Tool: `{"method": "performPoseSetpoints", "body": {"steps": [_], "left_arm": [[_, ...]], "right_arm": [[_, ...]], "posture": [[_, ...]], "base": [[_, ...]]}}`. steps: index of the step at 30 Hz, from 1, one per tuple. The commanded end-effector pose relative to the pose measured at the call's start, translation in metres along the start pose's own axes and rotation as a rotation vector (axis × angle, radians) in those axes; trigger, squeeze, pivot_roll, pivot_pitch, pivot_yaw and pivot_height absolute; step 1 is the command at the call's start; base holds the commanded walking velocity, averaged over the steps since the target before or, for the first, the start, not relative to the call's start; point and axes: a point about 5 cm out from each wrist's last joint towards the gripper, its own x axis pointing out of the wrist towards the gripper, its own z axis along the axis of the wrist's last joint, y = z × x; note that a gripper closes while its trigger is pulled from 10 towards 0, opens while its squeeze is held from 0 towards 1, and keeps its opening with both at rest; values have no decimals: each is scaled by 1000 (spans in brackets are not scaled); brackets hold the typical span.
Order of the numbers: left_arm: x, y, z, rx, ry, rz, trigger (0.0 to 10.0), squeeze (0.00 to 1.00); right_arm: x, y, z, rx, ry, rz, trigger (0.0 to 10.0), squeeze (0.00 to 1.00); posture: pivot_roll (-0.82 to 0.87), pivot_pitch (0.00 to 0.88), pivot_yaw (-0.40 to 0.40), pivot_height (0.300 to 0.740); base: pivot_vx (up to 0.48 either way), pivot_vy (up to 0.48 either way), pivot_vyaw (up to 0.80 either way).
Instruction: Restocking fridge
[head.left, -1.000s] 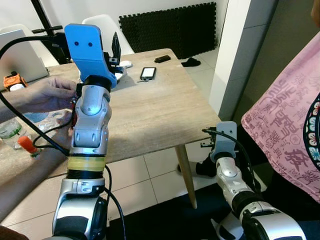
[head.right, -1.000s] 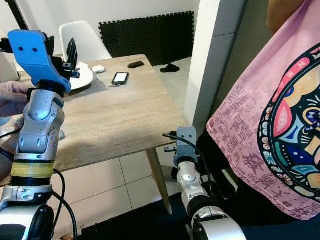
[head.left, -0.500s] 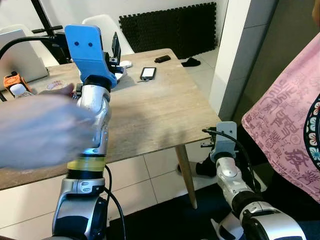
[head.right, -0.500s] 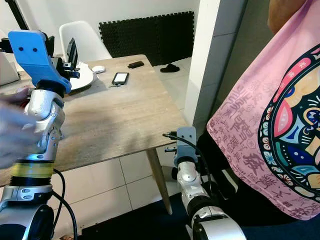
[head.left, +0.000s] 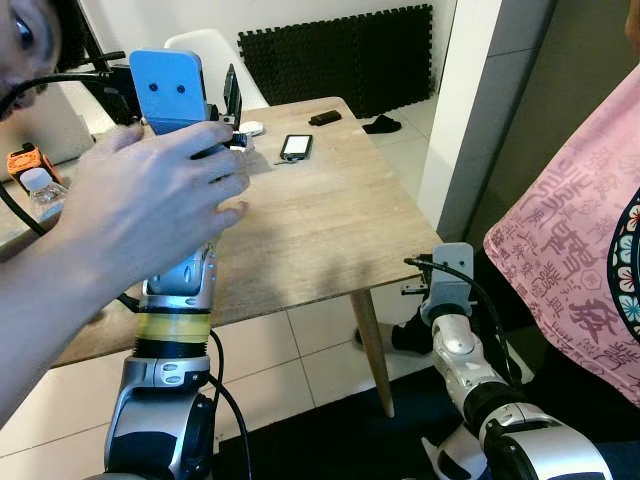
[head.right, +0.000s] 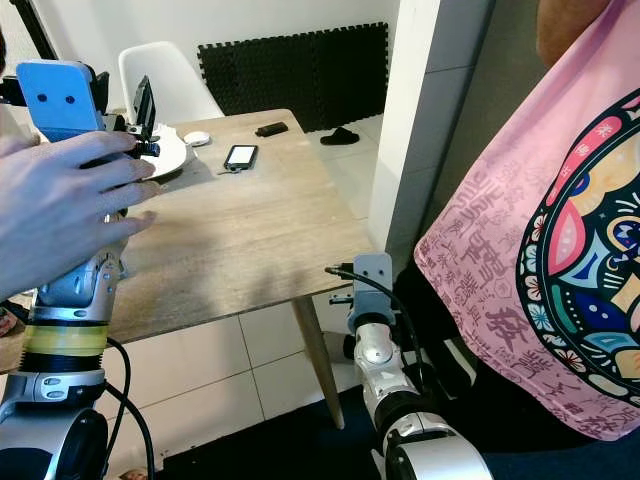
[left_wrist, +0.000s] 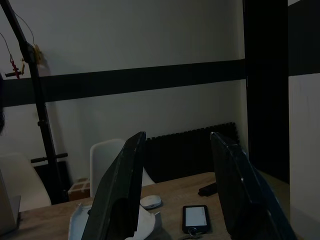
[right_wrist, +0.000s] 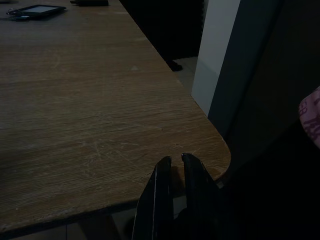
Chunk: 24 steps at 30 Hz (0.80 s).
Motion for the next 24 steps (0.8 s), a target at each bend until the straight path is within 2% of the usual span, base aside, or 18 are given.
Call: {"method": "performPoseSetpoints", "body": {"steps": [1,24], "left_arm": [[0,3,1,4,2,7,10000,0],[-2,5,-3,6,11,14,10000,0]], "right_arm": [[-4,4,-11,-20,51,17,10000,0],[-5,3,-15,-26,63,11,10000,0]], "posture": [[88,0,31,740],[89,0,27,740]], "base": [[0,0,0],[0,0,0]]}}
